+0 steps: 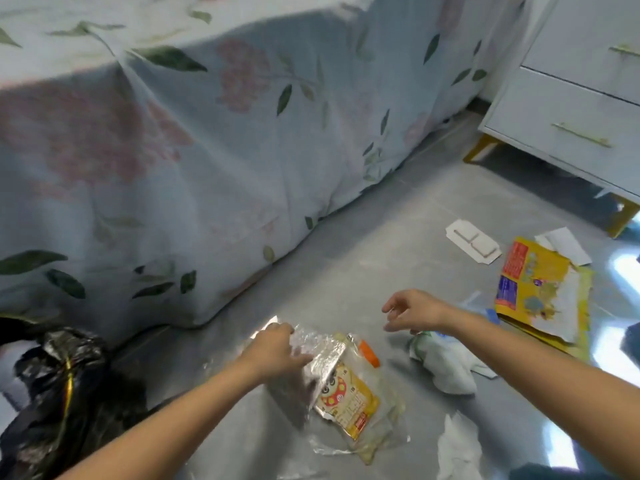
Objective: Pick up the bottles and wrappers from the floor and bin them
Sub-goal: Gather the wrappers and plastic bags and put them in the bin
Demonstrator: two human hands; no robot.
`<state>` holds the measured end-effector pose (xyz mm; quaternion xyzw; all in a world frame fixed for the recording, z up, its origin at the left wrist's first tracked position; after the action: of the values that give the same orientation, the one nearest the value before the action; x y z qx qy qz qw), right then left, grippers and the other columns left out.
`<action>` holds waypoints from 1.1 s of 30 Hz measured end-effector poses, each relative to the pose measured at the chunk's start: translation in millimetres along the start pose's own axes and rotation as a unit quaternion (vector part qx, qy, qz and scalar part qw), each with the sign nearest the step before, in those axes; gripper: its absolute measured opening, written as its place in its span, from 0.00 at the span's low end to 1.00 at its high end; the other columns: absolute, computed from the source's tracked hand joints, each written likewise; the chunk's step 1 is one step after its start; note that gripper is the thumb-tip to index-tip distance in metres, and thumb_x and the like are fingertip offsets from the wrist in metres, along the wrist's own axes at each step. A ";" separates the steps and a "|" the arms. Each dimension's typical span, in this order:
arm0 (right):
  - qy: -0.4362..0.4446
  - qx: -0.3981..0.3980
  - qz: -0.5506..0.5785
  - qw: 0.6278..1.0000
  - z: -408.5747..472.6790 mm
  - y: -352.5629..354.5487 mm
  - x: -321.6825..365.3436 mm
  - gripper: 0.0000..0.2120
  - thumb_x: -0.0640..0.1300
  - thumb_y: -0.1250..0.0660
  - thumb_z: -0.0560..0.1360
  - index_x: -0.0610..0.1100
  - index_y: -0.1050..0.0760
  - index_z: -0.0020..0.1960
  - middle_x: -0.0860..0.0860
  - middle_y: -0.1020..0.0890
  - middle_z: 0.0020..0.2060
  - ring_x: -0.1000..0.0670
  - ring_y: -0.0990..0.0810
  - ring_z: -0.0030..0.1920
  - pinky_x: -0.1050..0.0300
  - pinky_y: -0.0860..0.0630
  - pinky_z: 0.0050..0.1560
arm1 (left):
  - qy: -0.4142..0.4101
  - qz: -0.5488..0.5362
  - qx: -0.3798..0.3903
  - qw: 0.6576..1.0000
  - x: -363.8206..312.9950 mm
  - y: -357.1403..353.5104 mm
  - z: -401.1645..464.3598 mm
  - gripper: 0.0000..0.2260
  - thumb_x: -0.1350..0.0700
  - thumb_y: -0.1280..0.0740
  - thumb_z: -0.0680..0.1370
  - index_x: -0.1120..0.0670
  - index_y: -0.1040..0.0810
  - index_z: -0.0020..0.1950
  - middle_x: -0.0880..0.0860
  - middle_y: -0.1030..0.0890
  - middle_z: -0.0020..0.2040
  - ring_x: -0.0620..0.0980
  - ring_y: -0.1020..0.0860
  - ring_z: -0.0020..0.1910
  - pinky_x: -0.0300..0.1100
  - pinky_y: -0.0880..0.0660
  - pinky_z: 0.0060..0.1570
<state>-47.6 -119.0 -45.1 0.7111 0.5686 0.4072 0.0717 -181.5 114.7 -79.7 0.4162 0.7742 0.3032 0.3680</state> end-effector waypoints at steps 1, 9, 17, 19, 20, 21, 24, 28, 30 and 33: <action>0.003 0.007 -0.001 1.000 4.5 -14.6 -9.3 0.18 0.44 0.25 0.68 0.44 0.24 0.56 0.51 0.21 0.44 0.51 0.21 0.46 0.59 0.23 0.46 | 0.016 -0.015 -0.001 1.000 7.2 -7.8 8.5 0.32 0.38 0.32 0.71 0.55 0.30 0.68 0.54 0.26 0.66 0.52 0.28 0.65 0.43 0.30 0.62; -0.037 -0.018 0.010 0.999 27.3 -84.5 -31.8 0.45 0.59 0.22 0.60 0.42 0.34 0.69 0.47 0.25 0.63 0.50 0.25 0.59 0.61 0.29 0.57 | 0.082 -0.071 -0.012 0.994 4.2 -32.9 42.5 0.40 0.33 0.25 0.54 0.51 0.32 0.58 0.51 0.30 0.56 0.52 0.26 0.55 0.45 0.24 0.52; 0.010 -0.119 -0.013 0.993 14.6 -127.0 -28.1 0.53 0.61 0.21 0.55 0.44 0.41 0.72 0.49 0.31 0.66 0.49 0.30 0.65 0.58 0.30 0.63 | 0.046 -0.072 -0.011 0.996 -7.8 -45.7 37.6 0.34 0.46 0.20 0.59 0.52 0.36 0.54 0.51 0.27 0.51 0.52 0.24 0.46 0.41 0.28 0.41; 0.014 -0.121 0.022 0.992 16.3 -127.5 -29.9 0.44 0.58 0.20 0.56 0.46 0.35 0.66 0.51 0.27 0.59 0.51 0.25 0.59 0.60 0.27 0.57 | 0.049 -0.100 -0.009 0.994 -9.8 -47.9 36.9 0.29 0.47 0.21 0.61 0.53 0.33 0.51 0.50 0.23 0.48 0.50 0.24 0.44 0.41 0.28 0.38; 0.012 -0.113 0.047 0.992 17.6 -126.1 -29.8 0.40 0.57 0.20 0.55 0.47 0.33 0.62 0.52 0.24 0.56 0.51 0.23 0.55 0.59 0.25 0.55 | 0.046 -0.116 -0.011 0.992 -10.7 -48.3 36.3 0.25 0.47 0.22 0.61 0.54 0.29 0.50 0.50 0.21 0.48 0.50 0.22 0.44 0.42 0.26 0.39; 0.009 -0.101 0.073 0.992 19.0 -125.2 -29.7 0.37 0.55 0.19 0.55 0.48 0.31 0.58 0.53 0.22 0.53 0.53 0.21 0.51 0.58 0.23 0.52 | 0.042 -0.135 -0.008 0.990 -11.4 -49.6 36.4 0.22 0.48 0.22 0.61 0.55 0.24 0.48 0.51 0.19 0.48 0.50 0.21 0.44 0.44 0.22 0.41; 0.016 -0.066 0.067 0.995 20.0 -125.8 -27.5 0.29 0.54 0.19 0.56 0.50 0.28 0.51 0.55 0.21 0.44 0.55 0.23 0.43 0.62 0.27 0.42 | 0.023 -0.189 0.005 0.982 -12.7 -52.9 35.4 0.15 0.52 0.21 0.61 0.55 0.19 0.43 0.52 0.16 0.45 0.50 0.19 0.45 0.46 0.20 0.46; 0.033 -0.039 0.047 0.998 18.1 -128.9 -24.8 0.20 0.53 0.21 0.58 0.48 0.25 0.44 0.54 0.22 0.38 0.55 0.25 0.38 0.60 0.27 0.37 | -0.004 -0.138 -0.015 0.990 -16.4 -57.2 28.1 0.18 0.48 0.21 0.62 0.51 0.22 0.46 0.49 0.22 0.48 0.47 0.23 0.47 0.41 0.22 0.45; 0.090 -0.049 0.022 0.995 17.2 -127.1 -23.9 0.16 0.54 0.24 0.62 0.46 0.24 0.41 0.51 0.23 0.40 0.52 0.26 0.42 0.58 0.27 0.41 | -0.022 -0.118 -0.031 0.992 -16.4 -58.3 25.8 0.20 0.45 0.21 0.61 0.49 0.25 0.46 0.49 0.24 0.50 0.47 0.26 0.49 0.37 0.27 0.43; 0.129 -0.008 0.091 0.987 14.6 -118.3 -23.8 0.13 0.48 0.26 0.67 0.43 0.26 0.42 0.47 0.21 0.40 0.48 0.22 0.43 0.55 0.26 0.44 | -0.028 -0.196 -0.008 0.980 -14.2 -54.0 25.3 0.22 0.44 0.21 0.61 0.48 0.28 0.46 0.47 0.23 0.47 0.45 0.25 0.45 0.37 0.26 0.41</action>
<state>-127.3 -93.8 -133.4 0.7006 0.5031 0.5049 -0.0341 -178.0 81.2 -130.9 0.2613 0.8278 0.2196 0.4452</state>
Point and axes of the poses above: each hand's wrist, its own z-axis towards the middle knuckle, its own y-axis out of the back of the hand, x = y × z, the point moved 2 cm from there along z, towards the middle knuckle
